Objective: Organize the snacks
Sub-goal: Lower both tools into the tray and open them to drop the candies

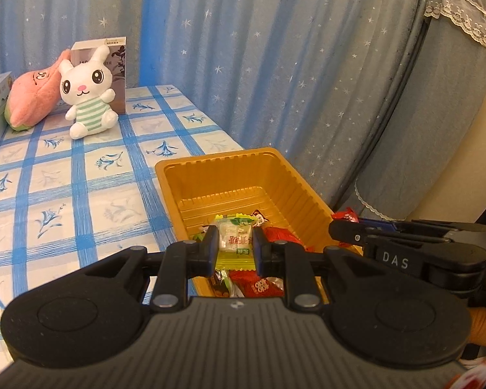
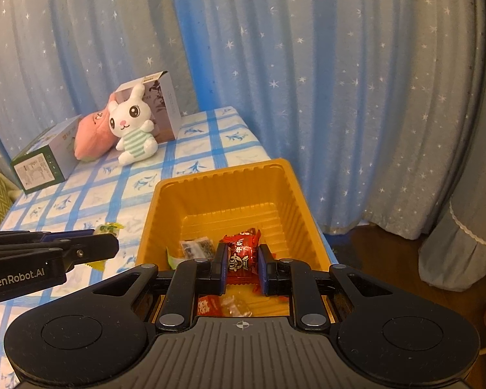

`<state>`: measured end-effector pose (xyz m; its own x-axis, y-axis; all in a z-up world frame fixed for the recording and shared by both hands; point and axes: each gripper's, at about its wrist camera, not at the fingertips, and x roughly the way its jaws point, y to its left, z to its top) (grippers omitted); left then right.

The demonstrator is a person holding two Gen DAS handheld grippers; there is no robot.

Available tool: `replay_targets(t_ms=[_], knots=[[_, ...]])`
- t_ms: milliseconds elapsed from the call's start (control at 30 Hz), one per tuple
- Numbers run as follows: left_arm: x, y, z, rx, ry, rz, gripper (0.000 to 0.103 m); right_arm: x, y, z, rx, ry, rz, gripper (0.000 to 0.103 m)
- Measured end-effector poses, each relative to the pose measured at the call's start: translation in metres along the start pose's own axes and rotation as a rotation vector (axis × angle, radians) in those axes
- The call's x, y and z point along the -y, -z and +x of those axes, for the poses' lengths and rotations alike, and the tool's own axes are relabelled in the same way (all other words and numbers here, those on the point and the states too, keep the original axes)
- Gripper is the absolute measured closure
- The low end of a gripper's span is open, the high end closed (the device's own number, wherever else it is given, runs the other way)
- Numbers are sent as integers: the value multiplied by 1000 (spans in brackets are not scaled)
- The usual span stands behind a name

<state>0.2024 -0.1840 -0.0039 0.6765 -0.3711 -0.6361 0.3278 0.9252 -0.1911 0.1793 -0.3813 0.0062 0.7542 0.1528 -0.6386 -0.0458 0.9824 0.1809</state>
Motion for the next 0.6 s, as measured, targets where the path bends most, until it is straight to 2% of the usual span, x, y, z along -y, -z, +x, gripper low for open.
replay_targets(t_ms=[300,600], knots=[[-11,-13,29,-19,14,-40,84,3,-12,28,-16,-1,-29,84],[-14,-26,55,-28,24,-38,84,9,-26,48,-16,2,-38,84]])
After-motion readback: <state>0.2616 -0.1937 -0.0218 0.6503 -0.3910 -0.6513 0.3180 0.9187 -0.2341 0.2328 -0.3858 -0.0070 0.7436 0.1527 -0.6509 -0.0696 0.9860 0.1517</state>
